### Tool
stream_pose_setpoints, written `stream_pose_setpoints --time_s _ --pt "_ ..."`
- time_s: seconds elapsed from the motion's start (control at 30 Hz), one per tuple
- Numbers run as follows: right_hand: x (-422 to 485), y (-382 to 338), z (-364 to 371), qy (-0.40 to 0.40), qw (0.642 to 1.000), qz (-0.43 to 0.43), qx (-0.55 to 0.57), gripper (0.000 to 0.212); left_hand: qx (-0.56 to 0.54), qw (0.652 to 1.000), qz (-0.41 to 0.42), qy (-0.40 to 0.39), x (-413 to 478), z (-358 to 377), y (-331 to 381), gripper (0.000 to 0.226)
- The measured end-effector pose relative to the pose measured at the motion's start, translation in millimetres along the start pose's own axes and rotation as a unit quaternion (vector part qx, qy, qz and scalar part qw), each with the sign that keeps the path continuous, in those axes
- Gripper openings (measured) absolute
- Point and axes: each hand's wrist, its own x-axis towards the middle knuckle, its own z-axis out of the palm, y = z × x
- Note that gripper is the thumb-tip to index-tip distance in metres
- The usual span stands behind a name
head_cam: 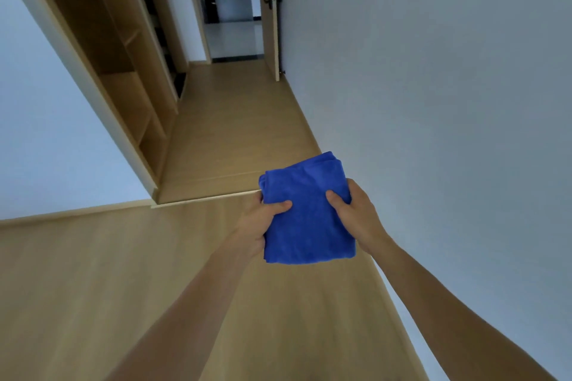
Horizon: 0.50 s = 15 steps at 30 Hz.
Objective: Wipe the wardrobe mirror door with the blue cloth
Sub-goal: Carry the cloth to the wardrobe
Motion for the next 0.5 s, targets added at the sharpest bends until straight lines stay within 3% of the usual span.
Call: stream_pose_setpoints --time_s 0.2,0.37,0.5 --pt "42 0 19 -0.043 0.998 -0.040 -0.038 0.007 0.085 0.985 0.054 0.139 24 -7 8 0.052" --pt "82 -8 35 -0.081 0.996 -0.038 -0.016 0.011 0.089 0.979 0.083 0.165 49 -15 22 0.059" --pt "110 -14 46 -0.110 0.994 -0.022 -0.001 0.012 0.098 0.975 0.104 0.172 78 -23 28 0.049"
